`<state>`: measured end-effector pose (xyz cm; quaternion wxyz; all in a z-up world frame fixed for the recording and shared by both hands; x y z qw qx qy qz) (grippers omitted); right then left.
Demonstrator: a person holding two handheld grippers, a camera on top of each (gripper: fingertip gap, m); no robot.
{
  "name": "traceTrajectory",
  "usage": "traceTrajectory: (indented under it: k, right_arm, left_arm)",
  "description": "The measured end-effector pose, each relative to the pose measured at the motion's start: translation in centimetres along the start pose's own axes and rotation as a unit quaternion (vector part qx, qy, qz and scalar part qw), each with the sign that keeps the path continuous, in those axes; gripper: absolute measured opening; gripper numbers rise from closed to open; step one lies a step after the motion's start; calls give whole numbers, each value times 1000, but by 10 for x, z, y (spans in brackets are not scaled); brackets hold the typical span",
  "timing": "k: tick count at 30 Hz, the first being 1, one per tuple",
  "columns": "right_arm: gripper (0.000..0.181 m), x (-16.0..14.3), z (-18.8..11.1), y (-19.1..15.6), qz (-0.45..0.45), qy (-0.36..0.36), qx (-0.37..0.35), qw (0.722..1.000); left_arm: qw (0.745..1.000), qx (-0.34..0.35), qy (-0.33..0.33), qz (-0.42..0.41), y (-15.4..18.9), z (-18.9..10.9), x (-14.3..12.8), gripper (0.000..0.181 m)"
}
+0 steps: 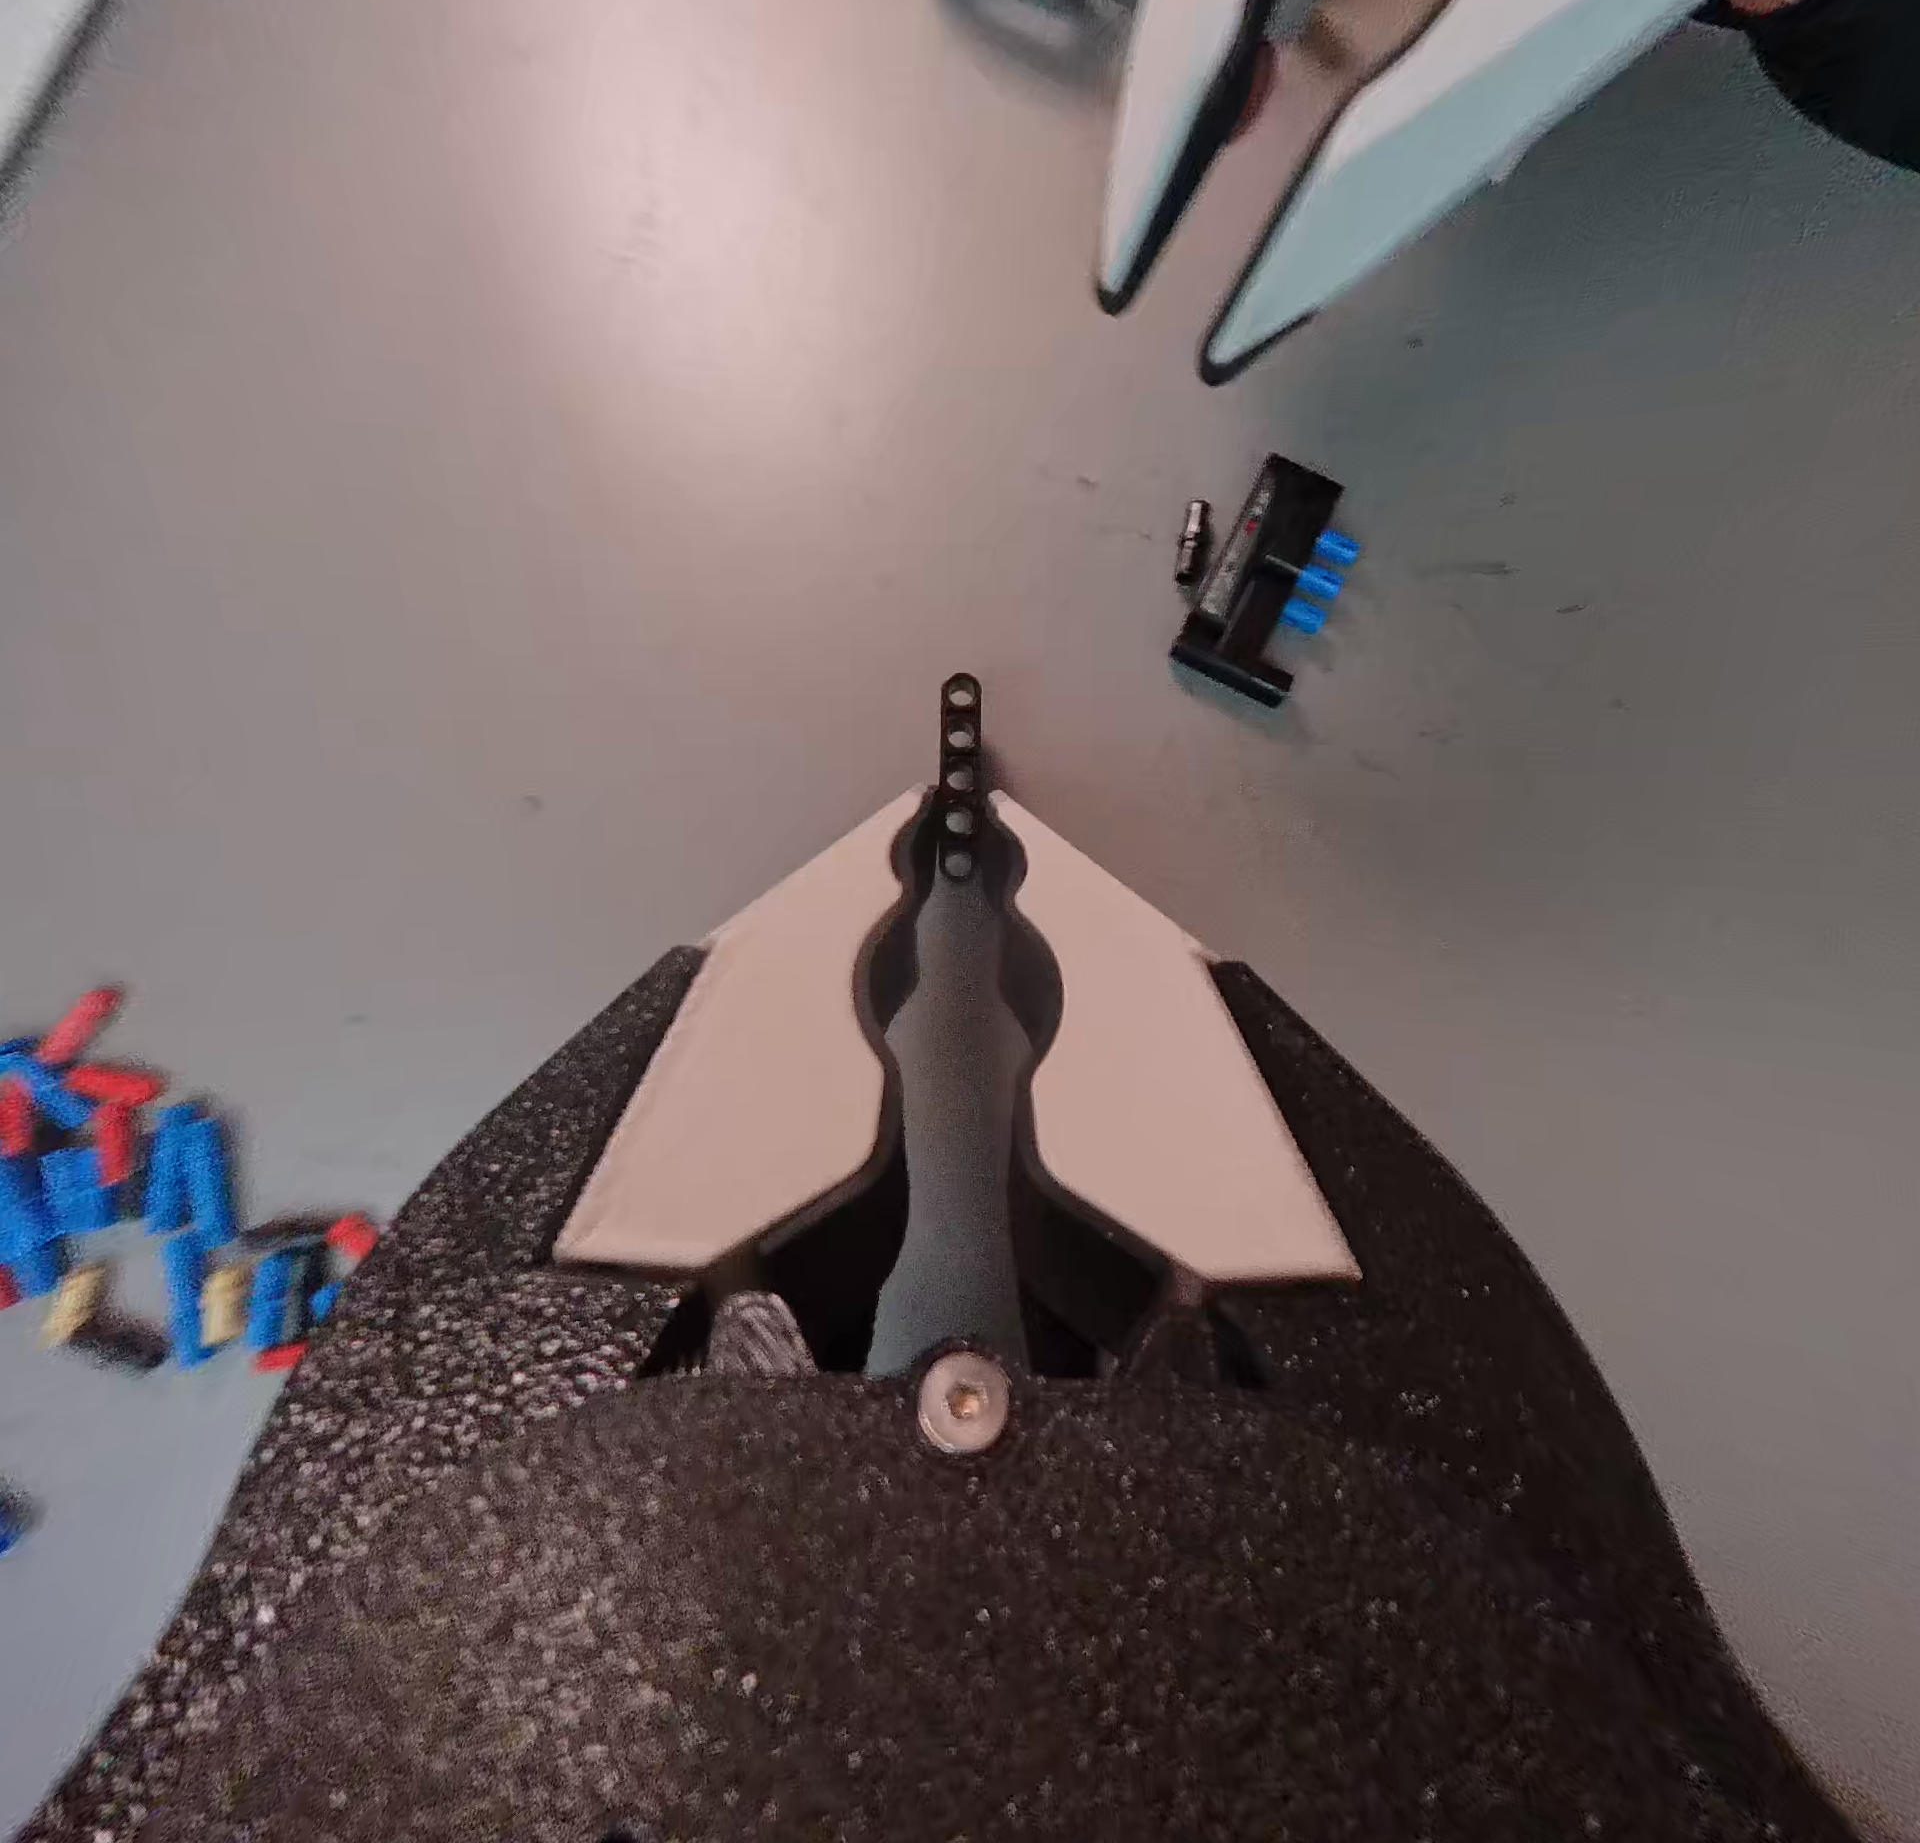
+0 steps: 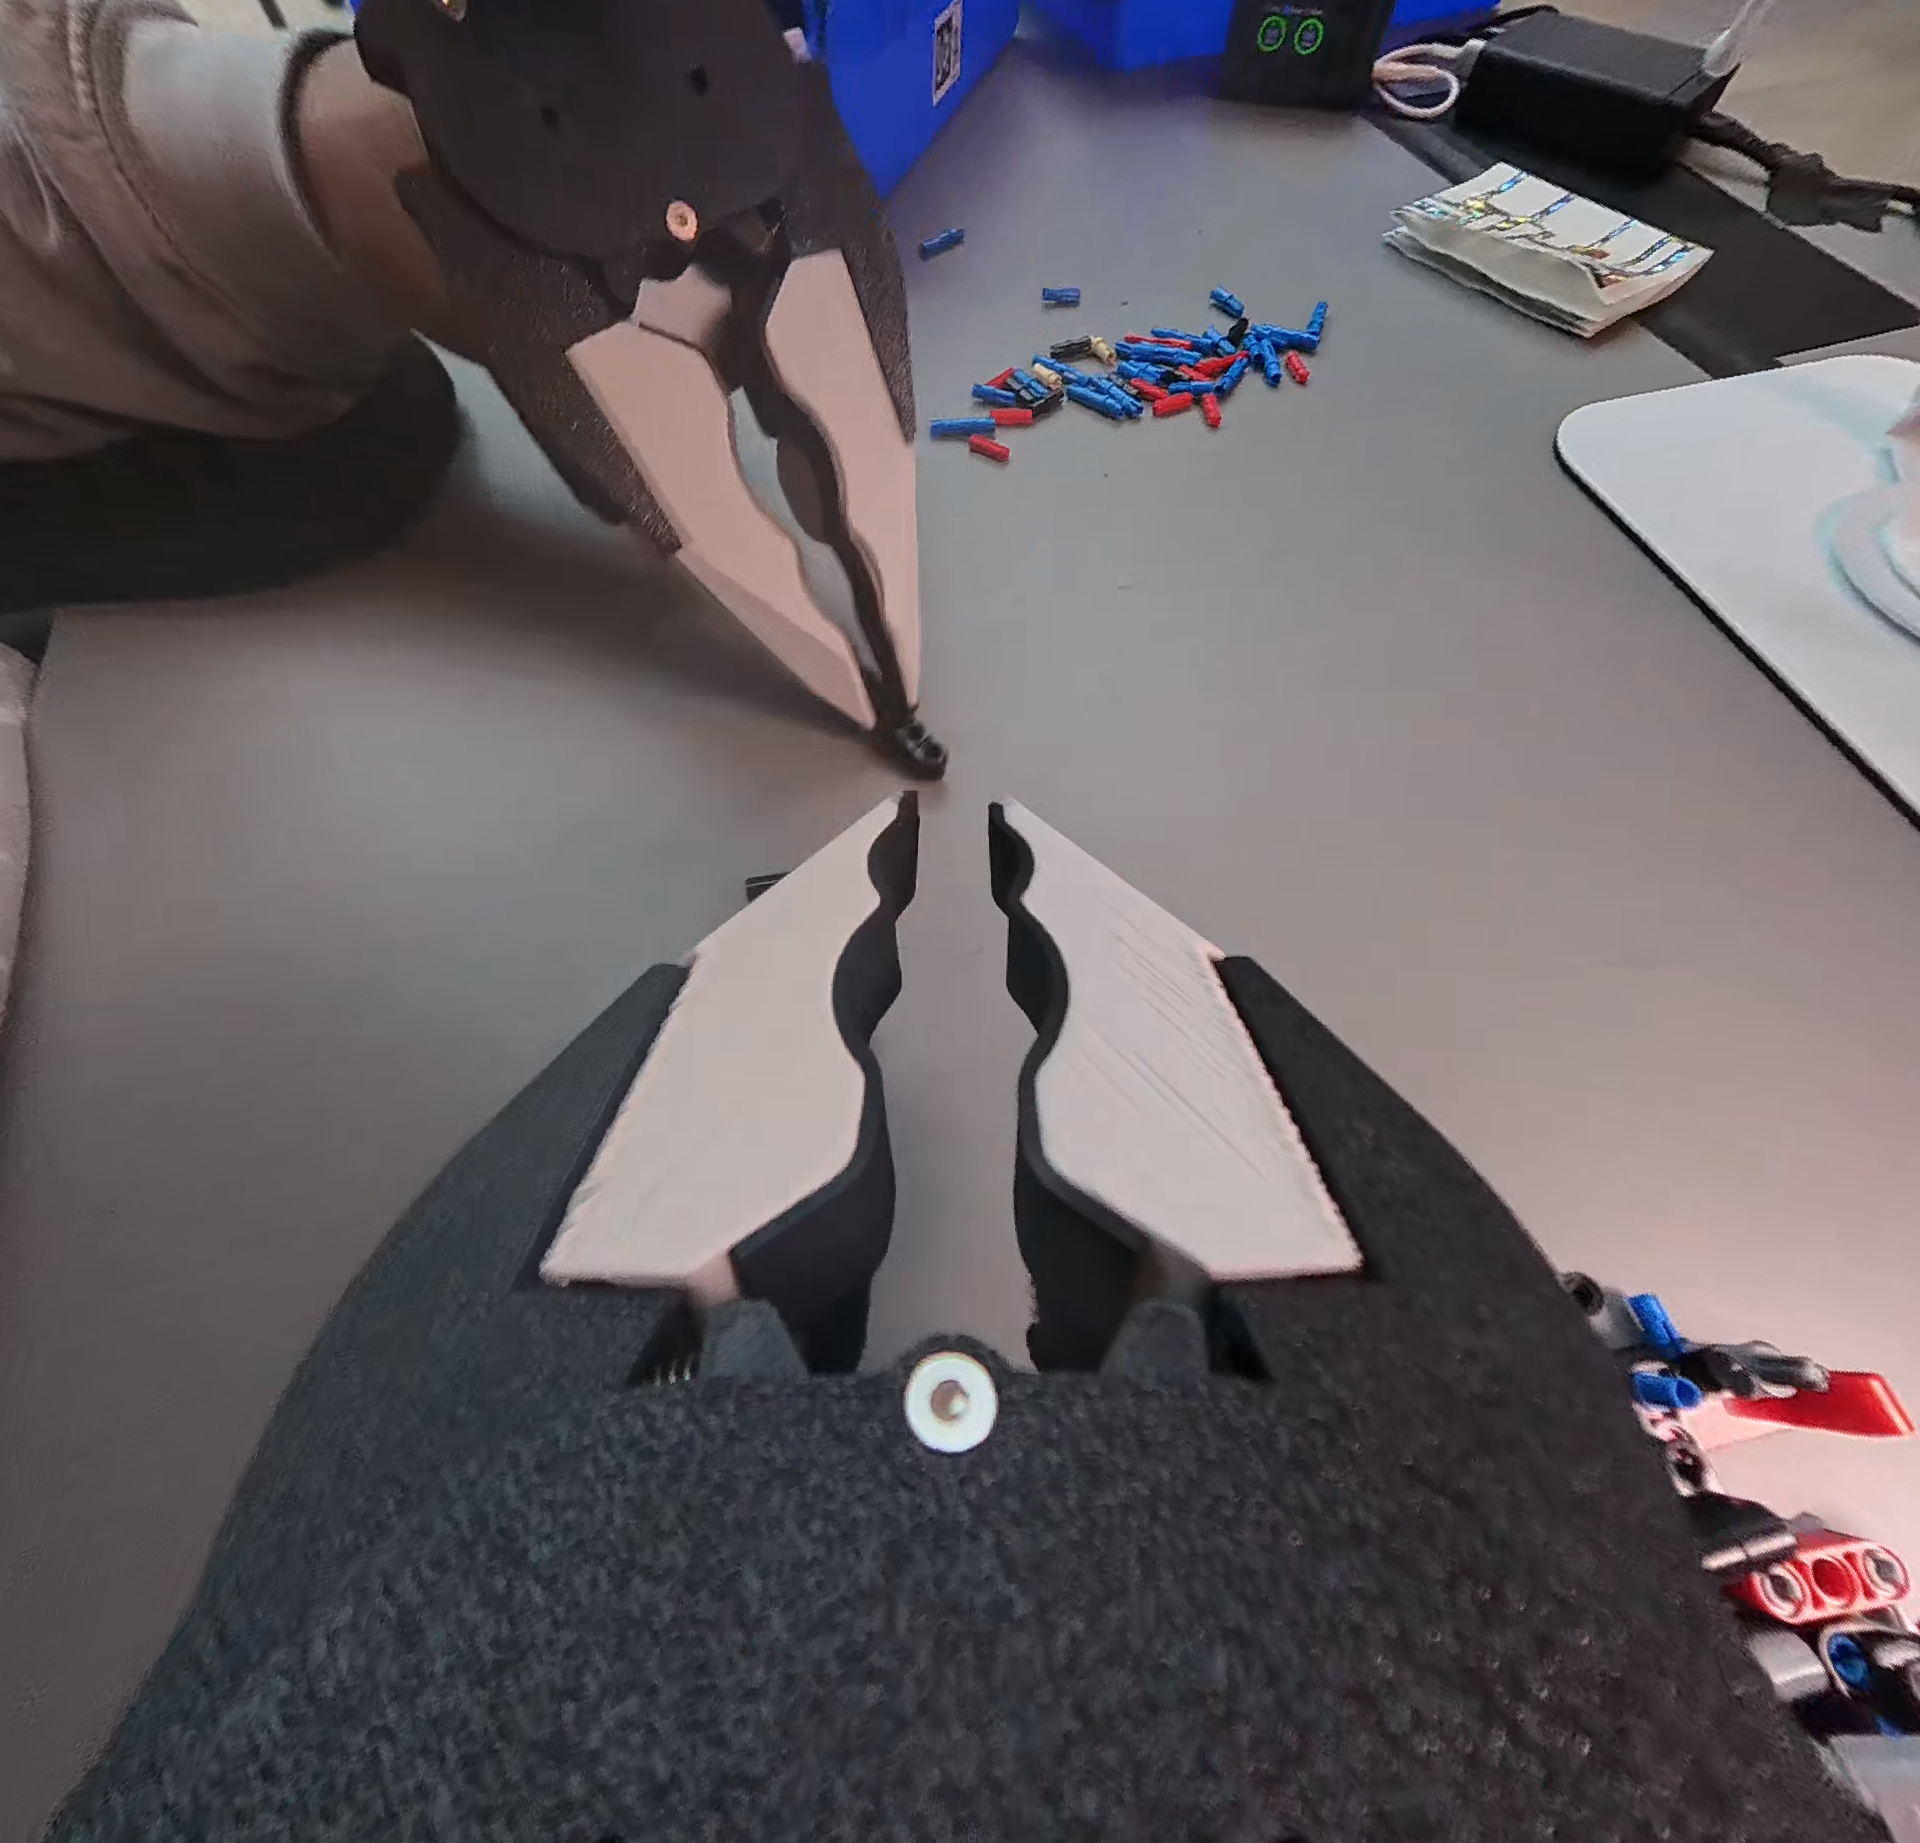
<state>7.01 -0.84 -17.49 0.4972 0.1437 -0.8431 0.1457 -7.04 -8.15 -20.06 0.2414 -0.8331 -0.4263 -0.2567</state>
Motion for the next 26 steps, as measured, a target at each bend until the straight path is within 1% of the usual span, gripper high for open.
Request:
traceTrajectory:
  k: [1, 2, 4, 6, 7, 8, 10, 12, 15, 16, 18, 20, 21, 23, 24, 25, 26]
  right_arm:
    - [12, -1, 0, -1, 0, -6, 8, 1000]
    - [12, -3, 1, -2, 2, -17, 14, 1000]
    - [12, -11, 2, -1, -1, -49, 14, 999]
    - [10, -18, 4, -1, -8, -82, 13, 997]
    - [10, -20, 6, -1, -10, -92, 17, 996]
    - [10, -21, 7, -3, -12, -97, 21, 995]
    - [9, -21, 8, -5, -16, -102, 30, 994]
    - [9, -23, 9, -7, -17, -111, 34, 993]
    - [9, -24, 12, -7, -22, -124, 36, 991]
    - [9, -25, 13, -7, -23, -128, 36, 991]
    - [9, -25, 14, -7, -25, -134, 35, 990]
    - [9, -26, 15, -7, -24, -138, 34, 990]
    - [9, -26, 15, -6, -24, -140, 33, 989]
    - [9, -26, 15, -6, -23, -142, 33, 989]
    - [9, -26, 15, -5, -23, -142, 32, 989]
    - [8, -26, 15, -6, -22, -143, 35, 989]
    - [8, -26, 15, -6, -22, -142, 36, 989]
  left_arm:
    - [1000, 30, 9, -2, -10, -9, 2, 6]
    - [998, 61, 24, -11, -21, -24, 5, 6]
    - [987, 134, 75, -49, -50, -65, 10, 5]
    - [966, 210, 115, -92, -79, -113, 5, 5]
    - [953, 255, 123, -111, -93, -138, -3, 5]
    - [938, 300, 122, -126, -105, -161, -13, 5]
    - [912, 367, 94, -158, -125, -200, -41, 6]
    - [888, 413, 41, -196, -141, -224, -75, 6]
    - [869, 426, -62, -242, -154, -231, -124, 6]
    - [865, 426, -81, -252, -157, -230, -135, 6]
    - [863, 419, -98, -265, -157, -224, -149, 8]
    - [862, 419, -98, -268, -156, -217, -153, 15]
    - [864, 420, -87, -264, -155, -214, -150, 22]
    - [870, 427, -40, -242, -150, -211, -131, 30]
    - [880, 416, -4, -227, -144, -207, -116, 37]
    - [898, 386, 38, -209, -135, -200, -97, 39]
    - [917, 341, 77, -192, -122, -190, -78, 40]
Point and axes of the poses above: each gripper's, where its closed fingertips meet, z out along the fingers, x out of its top, y = z × x across the jaws, the point moved 7 cm from there along -z, back along the fingers, and after that the axes turned 13 degrees about x, right-handed, at the moved point
